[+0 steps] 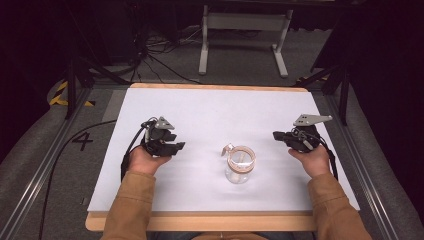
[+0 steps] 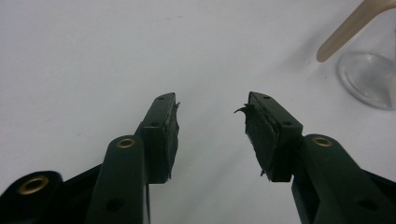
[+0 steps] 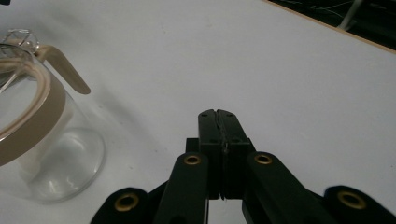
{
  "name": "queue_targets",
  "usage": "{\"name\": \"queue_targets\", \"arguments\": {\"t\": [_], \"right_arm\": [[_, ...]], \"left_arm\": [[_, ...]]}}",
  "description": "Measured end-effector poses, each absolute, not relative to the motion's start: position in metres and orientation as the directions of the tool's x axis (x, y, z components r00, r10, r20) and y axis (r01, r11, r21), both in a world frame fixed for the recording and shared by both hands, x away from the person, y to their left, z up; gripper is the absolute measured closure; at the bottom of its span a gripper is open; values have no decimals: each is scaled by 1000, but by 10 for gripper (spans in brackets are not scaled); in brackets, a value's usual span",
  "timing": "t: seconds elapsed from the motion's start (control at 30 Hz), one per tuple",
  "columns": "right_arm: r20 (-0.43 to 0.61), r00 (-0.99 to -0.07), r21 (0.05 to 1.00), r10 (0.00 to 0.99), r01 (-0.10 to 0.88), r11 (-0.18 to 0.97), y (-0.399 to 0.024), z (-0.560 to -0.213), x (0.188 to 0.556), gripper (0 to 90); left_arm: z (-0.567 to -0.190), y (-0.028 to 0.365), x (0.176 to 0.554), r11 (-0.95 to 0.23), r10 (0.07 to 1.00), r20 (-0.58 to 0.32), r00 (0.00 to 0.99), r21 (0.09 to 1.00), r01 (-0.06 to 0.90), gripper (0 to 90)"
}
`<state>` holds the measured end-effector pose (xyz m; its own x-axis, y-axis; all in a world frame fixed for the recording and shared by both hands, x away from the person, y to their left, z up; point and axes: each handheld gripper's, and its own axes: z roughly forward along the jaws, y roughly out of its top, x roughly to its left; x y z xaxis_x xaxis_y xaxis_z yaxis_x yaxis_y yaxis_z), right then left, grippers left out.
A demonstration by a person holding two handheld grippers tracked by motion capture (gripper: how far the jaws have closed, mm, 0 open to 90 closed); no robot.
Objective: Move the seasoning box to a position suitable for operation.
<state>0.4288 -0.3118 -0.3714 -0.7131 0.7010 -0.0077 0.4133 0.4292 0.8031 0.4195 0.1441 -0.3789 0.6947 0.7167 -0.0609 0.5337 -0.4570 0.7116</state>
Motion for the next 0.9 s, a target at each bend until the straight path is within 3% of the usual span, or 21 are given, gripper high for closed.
{"name": "queue_targets", "arguments": {"t": [0.2,0.37,0.57,0.9], "right_arm": [[-18,-740,789,672,402,465,-303,-375,425,896],[-8,-771,791,637,385,476,-296,-378,420,895],[-24,-801,771,598,366,522,-279,-382,412,895],[-25,-846,716,533,356,600,-255,-400,405,894]], "left_arm": [[-365,140,413,-443,701,-56,711,746,496,513],[-358,136,412,-387,665,-162,729,760,523,459],[-352,128,407,-412,637,-138,758,770,487,457],[-359,118,415,-398,631,-225,743,728,559,425]]}}
